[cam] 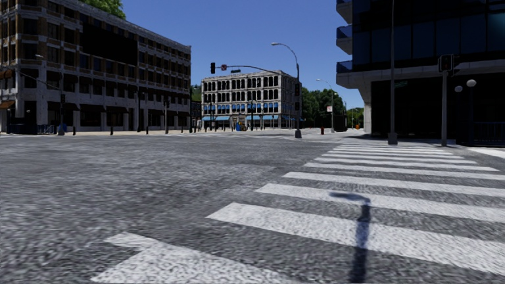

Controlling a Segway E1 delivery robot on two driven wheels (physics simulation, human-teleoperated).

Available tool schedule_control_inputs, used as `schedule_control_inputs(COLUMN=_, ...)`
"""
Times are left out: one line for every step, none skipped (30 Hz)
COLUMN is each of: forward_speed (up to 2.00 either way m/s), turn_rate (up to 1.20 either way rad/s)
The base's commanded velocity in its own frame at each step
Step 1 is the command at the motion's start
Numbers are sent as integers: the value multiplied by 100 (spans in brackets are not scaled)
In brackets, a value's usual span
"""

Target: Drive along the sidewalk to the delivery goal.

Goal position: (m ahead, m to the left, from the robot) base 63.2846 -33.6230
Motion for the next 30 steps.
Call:
schedule_control_inputs(forward_speed=199, turn_rate=-23)
schedule_control_inputs(forward_speed=199, turn_rate=-72)
schedule_control_inputs(forward_speed=199, turn_rate=-82)
schedule_control_inputs(forward_speed=199, turn_rate=-85)
schedule_control_inputs(forward_speed=199, turn_rate=-85)
schedule_control_inputs(forward_speed=199, turn_rate=-86)
schedule_control_inputs(forward_speed=199, turn_rate=-86)
schedule_control_inputs(forward_speed=199, turn_rate=-86)
schedule_control_inputs(forward_speed=199, turn_rate=-86)
schedule_control_inputs(forward_speed=199, turn_rate=-86)
schedule_control_inputs(forward_speed=199, turn_rate=-86)
schedule_control_inputs(forward_speed=199, turn_rate=-86)
schedule_control_inputs(forward_speed=199, turn_rate=-86)
schedule_control_inputs(forward_speed=199, turn_rate=-86)
schedule_control_inputs(forward_speed=199, turn_rate=-86)
schedule_control_inputs(forward_speed=199, turn_rate=-86)
schedule_control_inputs(forward_speed=199, turn_rate=-86)
schedule_control_inputs(forward_speed=199, turn_rate=-86)
schedule_control_inputs(forward_speed=199, turn_rate=-79)
schedule_control_inputs(forward_speed=199, turn_rate=-79)
schedule_control_inputs(forward_speed=199, turn_rate=-2)
schedule_control_inputs(forward_speed=199, turn_rate=0)
schedule_control_inputs(forward_speed=200, turn_rate=0)
schedule_control_inputs(forward_speed=200, turn_rate=0)
schedule_control_inputs(forward_speed=200, turn_rate=0)
schedule_control_inputs(forward_speed=200, turn_rate=0)
schedule_control_inputs(forward_speed=200, turn_rate=0)
schedule_control_inputs(forward_speed=200, turn_rate=0)
schedule_control_inputs(forward_speed=200, turn_rate=0)
schedule_control_inputs(forward_speed=199, turn_rate=0)
